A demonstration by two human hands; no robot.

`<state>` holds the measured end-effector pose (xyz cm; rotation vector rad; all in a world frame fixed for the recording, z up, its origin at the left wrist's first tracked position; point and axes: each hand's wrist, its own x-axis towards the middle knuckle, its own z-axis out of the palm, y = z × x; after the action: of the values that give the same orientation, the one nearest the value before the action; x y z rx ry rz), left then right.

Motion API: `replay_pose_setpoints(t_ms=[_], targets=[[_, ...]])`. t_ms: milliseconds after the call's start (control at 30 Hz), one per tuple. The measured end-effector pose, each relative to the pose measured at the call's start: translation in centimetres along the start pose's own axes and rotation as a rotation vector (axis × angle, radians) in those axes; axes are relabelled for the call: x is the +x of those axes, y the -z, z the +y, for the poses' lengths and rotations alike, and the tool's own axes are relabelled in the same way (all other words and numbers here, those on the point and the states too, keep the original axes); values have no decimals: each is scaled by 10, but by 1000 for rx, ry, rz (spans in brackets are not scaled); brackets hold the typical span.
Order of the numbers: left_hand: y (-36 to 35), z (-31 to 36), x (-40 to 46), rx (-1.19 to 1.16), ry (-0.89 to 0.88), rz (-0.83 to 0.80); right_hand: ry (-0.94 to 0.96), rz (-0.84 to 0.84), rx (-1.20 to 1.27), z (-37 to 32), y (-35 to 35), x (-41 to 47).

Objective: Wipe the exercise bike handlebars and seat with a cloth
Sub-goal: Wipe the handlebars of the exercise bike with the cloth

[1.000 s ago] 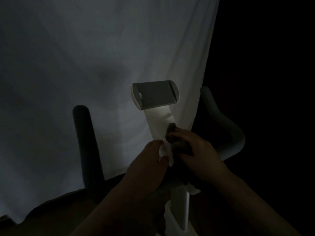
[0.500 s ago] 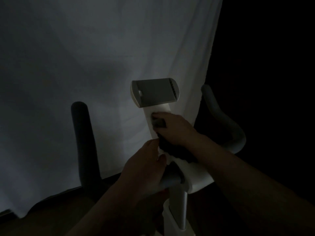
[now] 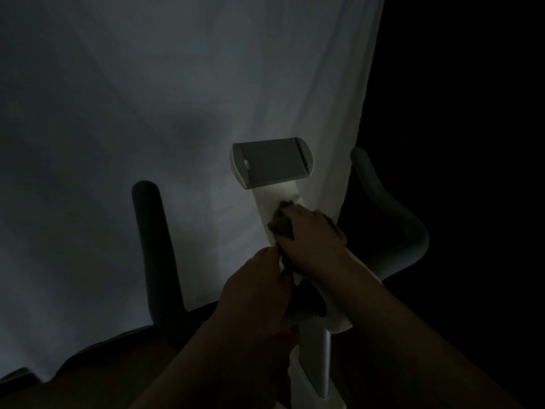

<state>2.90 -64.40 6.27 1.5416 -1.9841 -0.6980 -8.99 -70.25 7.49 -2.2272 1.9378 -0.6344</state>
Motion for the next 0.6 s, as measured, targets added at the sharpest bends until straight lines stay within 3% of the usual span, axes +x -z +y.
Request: replay_pose_setpoints(t_ms=[100,200,233,367,500,600], targets=[[2,1,0,13,-51,-52,-100,173,61,7,-8,-29],[2,-4,2,52,-63,-81,93,235,-55,6,-17,-55],[2,-5,2,56,-63,-87,102,245,7,10,-13,-61],[1,-2,-1,-13,-97,2,-143,382,165,18,-4,-90],[-2,-5,1,-71,-198,7,35,348,111,7,-14,-115],[-3,-9,3,-55,-236,-23,-177,485,279,8,-12,-124]])
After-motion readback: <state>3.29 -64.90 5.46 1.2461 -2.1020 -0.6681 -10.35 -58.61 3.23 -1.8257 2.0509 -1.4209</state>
